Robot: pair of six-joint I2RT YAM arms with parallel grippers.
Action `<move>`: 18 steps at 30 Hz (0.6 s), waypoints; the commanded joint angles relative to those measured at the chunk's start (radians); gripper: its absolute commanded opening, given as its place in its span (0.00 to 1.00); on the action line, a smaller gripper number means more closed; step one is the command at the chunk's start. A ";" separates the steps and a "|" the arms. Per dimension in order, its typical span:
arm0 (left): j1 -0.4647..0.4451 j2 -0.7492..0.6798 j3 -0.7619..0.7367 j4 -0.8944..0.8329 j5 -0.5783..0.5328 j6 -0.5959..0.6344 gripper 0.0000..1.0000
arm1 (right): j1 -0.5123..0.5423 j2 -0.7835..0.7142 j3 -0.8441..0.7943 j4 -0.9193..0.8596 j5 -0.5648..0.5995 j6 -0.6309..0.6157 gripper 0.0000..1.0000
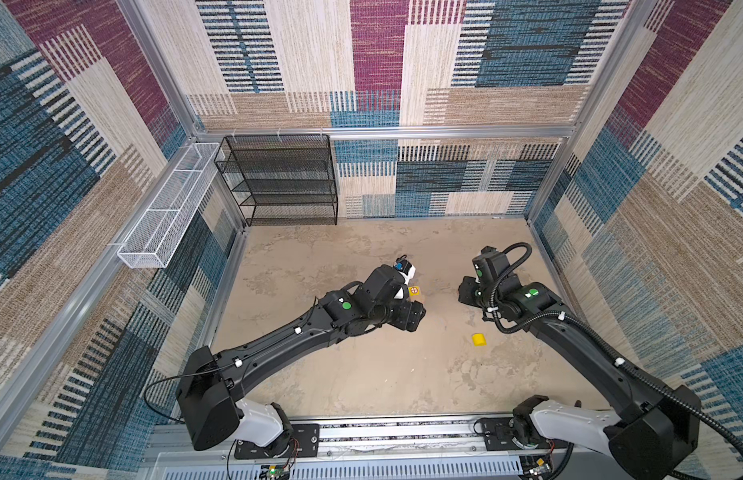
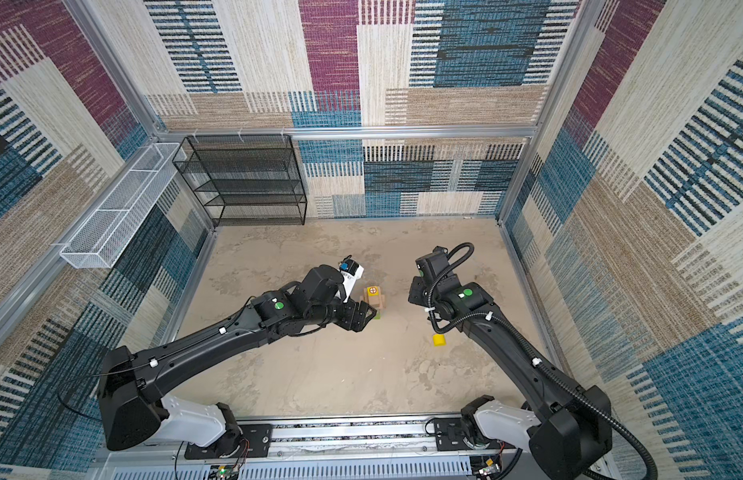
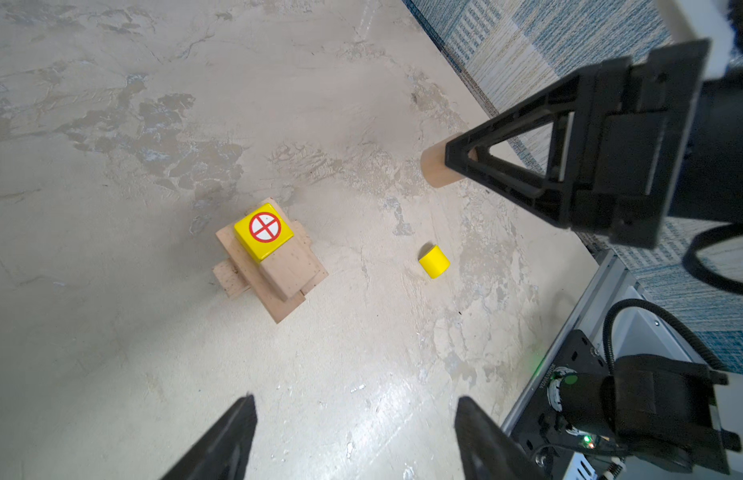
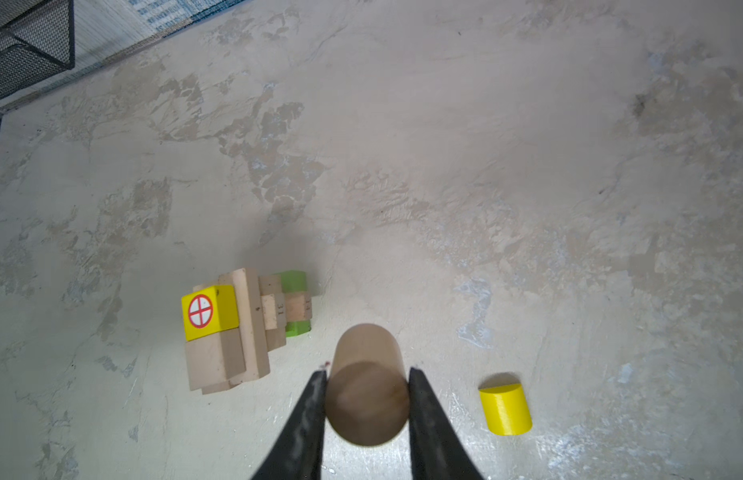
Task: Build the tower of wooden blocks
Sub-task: 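Carry the wooden cylinder with the right gripper toward the stack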
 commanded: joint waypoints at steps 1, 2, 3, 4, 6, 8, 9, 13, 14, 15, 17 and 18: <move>0.005 -0.015 -0.009 0.007 -0.020 -0.010 0.80 | 0.022 0.025 0.028 0.016 -0.014 0.015 0.00; 0.007 -0.019 -0.012 0.006 -0.023 -0.011 0.80 | 0.028 0.032 0.032 0.016 -0.014 0.013 0.00; 0.009 -0.021 -0.013 0.004 -0.026 -0.011 0.80 | 0.035 0.039 0.036 0.019 -0.014 0.012 0.00; 0.011 -0.024 -0.015 0.004 -0.027 -0.012 0.80 | 0.040 0.042 0.037 0.020 -0.014 0.013 0.00; 0.015 -0.029 -0.017 -0.001 -0.030 -0.016 0.80 | 0.054 0.052 0.044 0.020 -0.013 0.013 0.00; 0.016 -0.035 -0.023 -0.002 -0.030 -0.018 0.80 | 0.067 0.062 0.052 0.020 -0.013 0.011 0.00; 0.019 -0.036 -0.025 -0.002 -0.032 -0.019 0.80 | 0.073 0.064 0.056 0.020 -0.011 0.010 0.00; 0.023 -0.039 -0.026 -0.009 -0.033 -0.019 0.80 | 0.092 0.087 0.070 0.018 -0.011 0.000 0.00; 0.025 -0.041 -0.025 -0.012 -0.033 -0.020 0.80 | 0.096 0.096 0.075 0.017 -0.014 -0.004 0.00; 0.026 -0.041 -0.025 -0.014 -0.033 -0.020 0.80 | 0.101 0.104 0.081 0.015 -0.014 -0.007 0.00; 0.028 -0.042 -0.026 -0.017 -0.035 -0.020 0.80 | 0.111 0.119 0.094 0.009 -0.014 -0.012 0.00; 0.029 -0.044 -0.025 -0.020 -0.035 -0.020 0.80 | 0.114 0.124 0.101 0.011 -0.013 -0.014 0.00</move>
